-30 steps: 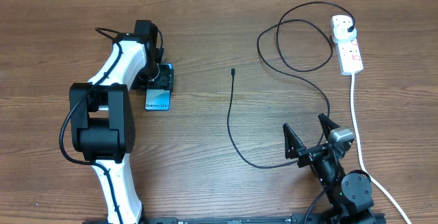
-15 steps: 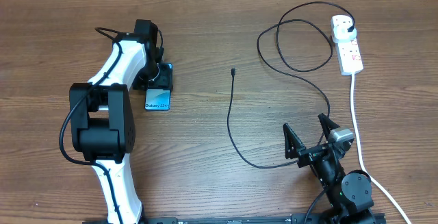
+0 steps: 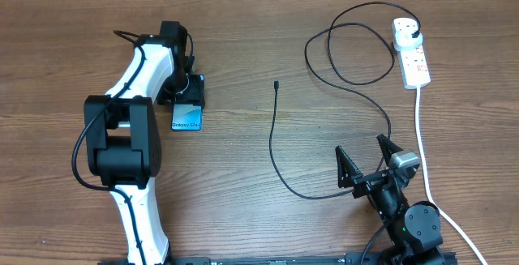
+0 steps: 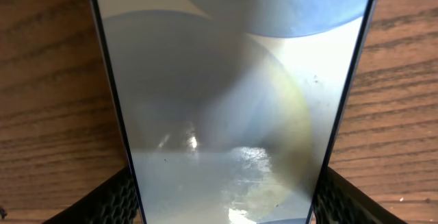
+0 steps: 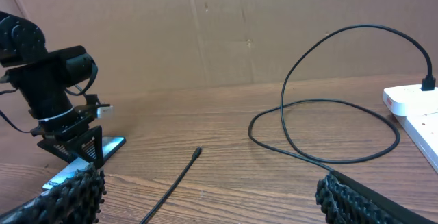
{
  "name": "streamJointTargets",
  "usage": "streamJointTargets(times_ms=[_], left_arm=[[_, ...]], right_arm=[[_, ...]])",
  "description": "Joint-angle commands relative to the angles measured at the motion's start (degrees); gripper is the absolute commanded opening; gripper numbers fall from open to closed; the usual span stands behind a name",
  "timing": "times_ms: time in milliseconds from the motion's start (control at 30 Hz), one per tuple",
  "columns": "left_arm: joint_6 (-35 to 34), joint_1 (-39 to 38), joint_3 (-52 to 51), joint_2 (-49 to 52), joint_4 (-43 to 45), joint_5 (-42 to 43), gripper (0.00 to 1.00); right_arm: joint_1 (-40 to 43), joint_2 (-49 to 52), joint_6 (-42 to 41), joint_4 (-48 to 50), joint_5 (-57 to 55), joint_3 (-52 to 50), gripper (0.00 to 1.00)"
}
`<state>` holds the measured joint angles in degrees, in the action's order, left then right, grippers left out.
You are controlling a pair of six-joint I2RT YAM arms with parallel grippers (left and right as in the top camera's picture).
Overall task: Plug charger to phone and switch on socket
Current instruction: 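Close the left gripper on the phone's top end and lift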
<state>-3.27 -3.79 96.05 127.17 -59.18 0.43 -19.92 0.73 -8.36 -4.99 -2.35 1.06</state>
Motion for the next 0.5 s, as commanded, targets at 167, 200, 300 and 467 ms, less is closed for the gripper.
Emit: streamJointTargets(times_ms=[167, 200, 300, 467], left_arm=[[-0.6, -0.3, 11.2, 2.6, -7.7, 0.6, 0.57], [-0.6, -0.3, 12.3, 2.6, -8.3, 0.6, 0.57], [-0.6, -0.3, 14.8, 2.6, -9.9, 0.6, 0.56], [-0.6, -0.3, 17.6, 2.6, -12.1, 0.6, 0.51]], right_arm=[[-0.3, -0.6, -0.1, 0.3, 0.1, -0.6, 1.00], [-0.3, -0.6, -0.1, 0.3, 0.1, -0.6, 1.00], [-0.3, -0.6, -0.1, 0.3, 0.1, -0.6, 1.00], [-0.3, -0.6, -0.1, 0.3, 0.1, -0.6, 1.00]])
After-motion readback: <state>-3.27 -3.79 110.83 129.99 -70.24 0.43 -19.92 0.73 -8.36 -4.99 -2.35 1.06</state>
